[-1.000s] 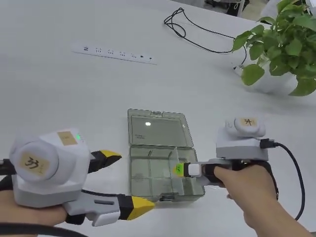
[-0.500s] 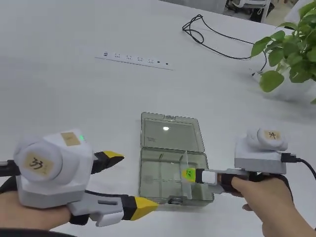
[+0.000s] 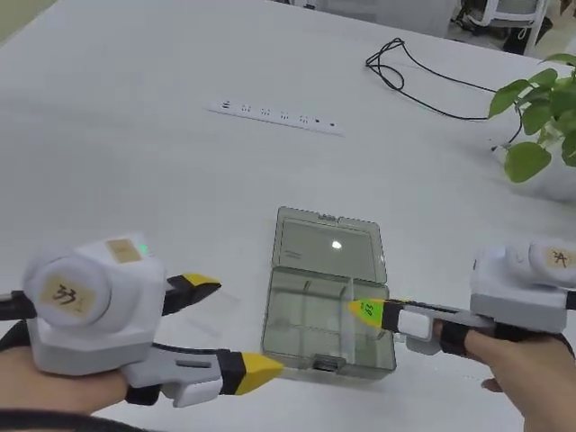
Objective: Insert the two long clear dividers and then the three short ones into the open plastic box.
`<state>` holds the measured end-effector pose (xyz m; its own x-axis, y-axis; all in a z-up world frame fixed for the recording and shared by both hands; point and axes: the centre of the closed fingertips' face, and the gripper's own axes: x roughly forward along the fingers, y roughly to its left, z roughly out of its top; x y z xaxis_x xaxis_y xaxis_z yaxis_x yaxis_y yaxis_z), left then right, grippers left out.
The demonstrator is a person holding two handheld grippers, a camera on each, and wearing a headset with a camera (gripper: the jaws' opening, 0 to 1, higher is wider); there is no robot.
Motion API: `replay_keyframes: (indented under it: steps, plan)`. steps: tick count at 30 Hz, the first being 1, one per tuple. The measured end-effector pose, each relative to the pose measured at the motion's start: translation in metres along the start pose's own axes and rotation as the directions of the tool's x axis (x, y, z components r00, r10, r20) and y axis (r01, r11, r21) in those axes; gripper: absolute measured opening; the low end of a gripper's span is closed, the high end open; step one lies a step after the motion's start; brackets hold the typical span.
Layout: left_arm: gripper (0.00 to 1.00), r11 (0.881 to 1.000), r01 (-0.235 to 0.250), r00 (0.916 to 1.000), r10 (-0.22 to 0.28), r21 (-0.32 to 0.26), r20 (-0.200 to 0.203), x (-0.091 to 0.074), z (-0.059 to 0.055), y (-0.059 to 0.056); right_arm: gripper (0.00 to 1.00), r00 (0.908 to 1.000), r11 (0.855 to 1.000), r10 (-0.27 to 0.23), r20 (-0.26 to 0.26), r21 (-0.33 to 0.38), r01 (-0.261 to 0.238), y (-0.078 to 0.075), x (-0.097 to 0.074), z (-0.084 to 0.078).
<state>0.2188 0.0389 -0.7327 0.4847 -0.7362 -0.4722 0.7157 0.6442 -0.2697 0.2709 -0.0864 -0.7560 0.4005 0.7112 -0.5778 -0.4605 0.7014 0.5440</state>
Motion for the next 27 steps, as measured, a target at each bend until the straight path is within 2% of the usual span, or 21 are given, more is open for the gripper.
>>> replay_keyframes:
  steps: [3, 7, 12, 13, 16, 20, 22, 23, 24, 27]
  plan:
    - [0.72, 1.000, -0.018, 0.9998, 0.018, -0.014, -0.001, -0.001, -0.001, -0.001, 0.33, 0.9995, 0.999, 0.030, 0.014, -0.029, -0.030, 0.004, -0.006, 0.003]
    - [0.72, 0.999, -0.041, 0.9992, 0.041, -0.023, 0.001, 0.001, -0.002, -0.003, 0.39, 0.9978, 0.995, 0.067, 0.006, -0.073, -0.066, 0.008, -0.017, 0.002]
    - [0.73, 0.997, -0.071, 0.9975, 0.071, -0.038, -0.002, 0.004, -0.005, 0.000, 0.45, 0.9958, 0.989, 0.090, 0.016, -0.121, -0.088, 0.008, -0.029, 0.002]
    - [0.73, 0.996, -0.083, 0.9966, 0.082, -0.039, -0.007, 0.004, -0.005, 0.000, 0.47, 0.9940, 0.983, 0.105, 0.032, -0.152, -0.099, 0.008, -0.034, 0.005]
    - [0.72, 0.993, -0.109, 0.9938, 0.109, -0.048, -0.022, 0.003, -0.008, 0.004, 0.50, 0.9908, 0.975, 0.130, 0.036, -0.186, -0.121, 0.008, -0.041, 0.005]
    - [0.70, 0.987, -0.146, 0.9879, 0.142, -0.063, -0.062, 0.005, -0.016, 0.013, 0.54, 0.9853, 0.961, 0.155, 0.072, -0.242, -0.133, 0.007, -0.052, 0.011]
    - [0.70, 0.980, -0.187, 0.9762, 0.178, -0.070, -0.124, 0.004, -0.029, 0.020, 0.56, 0.9830, 0.956, 0.163, 0.084, -0.261, -0.136, 0.007, -0.056, 0.013]
    - [0.69, 0.975, -0.205, 0.9711, 0.192, -0.085, -0.142, 0.004, -0.033, 0.024, 0.57, 0.9825, 0.952, 0.164, 0.089, -0.275, -0.134, 0.007, -0.057, 0.013]
    - [0.68, 0.976, -0.205, 0.9719, 0.193, -0.078, -0.134, 0.005, -0.033, 0.026, 0.58, 0.9817, 0.947, 0.167, 0.091, -0.291, -0.134, 0.006, -0.059, 0.013]
    - [0.65, 0.965, -0.244, 0.9595, 0.227, -0.094, -0.167, 0.005, -0.041, 0.036, 0.61, 0.9790, 0.934, 0.178, 0.099, -0.331, -0.137, 0.006, -0.062, 0.013]
